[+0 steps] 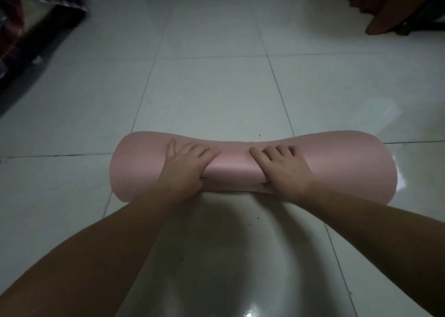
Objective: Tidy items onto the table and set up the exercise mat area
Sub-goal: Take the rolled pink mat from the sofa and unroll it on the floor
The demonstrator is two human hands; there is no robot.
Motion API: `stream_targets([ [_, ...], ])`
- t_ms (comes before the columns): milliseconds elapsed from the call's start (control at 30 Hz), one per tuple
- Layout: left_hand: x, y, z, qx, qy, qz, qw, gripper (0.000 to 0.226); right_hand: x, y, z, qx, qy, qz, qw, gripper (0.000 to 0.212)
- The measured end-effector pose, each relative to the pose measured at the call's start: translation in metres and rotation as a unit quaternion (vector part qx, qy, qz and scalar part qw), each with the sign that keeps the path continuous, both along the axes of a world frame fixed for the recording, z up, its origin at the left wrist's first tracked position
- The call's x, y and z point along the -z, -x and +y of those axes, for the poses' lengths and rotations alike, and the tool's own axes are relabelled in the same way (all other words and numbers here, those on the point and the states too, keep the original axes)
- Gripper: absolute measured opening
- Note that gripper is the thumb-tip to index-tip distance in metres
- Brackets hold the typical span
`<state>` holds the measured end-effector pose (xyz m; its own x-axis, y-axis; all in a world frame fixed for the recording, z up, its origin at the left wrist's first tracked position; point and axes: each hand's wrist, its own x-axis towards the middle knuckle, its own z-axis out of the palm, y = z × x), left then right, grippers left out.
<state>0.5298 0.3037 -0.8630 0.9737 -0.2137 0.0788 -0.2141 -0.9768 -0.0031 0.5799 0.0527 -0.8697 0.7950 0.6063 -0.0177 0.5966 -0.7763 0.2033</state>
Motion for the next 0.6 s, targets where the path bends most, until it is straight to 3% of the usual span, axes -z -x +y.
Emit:
stream_targets([
  [167,0.011,0.007,-0.006,-0.035,0.001,0.061,0.998,0.080,0.017,0.001,-0.001,-0.012,-0.020,-0.022,0.999,0.086],
  [367,0.007,-0.006,-0.005,-0.032,-0.007,0.010,0.999,0.080,0.011,-0.015,0.002,-0.012,-0.039,-0.048,0.998,0.068],
  [467,0.005,-0.026,0.004,-0.028,-0.013,-0.042,0.999,0.084,0.003,-0.036,0.006,-0.020,-0.055,-0.064,0.996,0.078],
  [600,0.001,-0.043,0.010,-0.074,-0.018,-0.005,0.997,0.078,0.007,-0.056,0.020,-0.020,-0.081,-0.071,0.994,0.090],
])
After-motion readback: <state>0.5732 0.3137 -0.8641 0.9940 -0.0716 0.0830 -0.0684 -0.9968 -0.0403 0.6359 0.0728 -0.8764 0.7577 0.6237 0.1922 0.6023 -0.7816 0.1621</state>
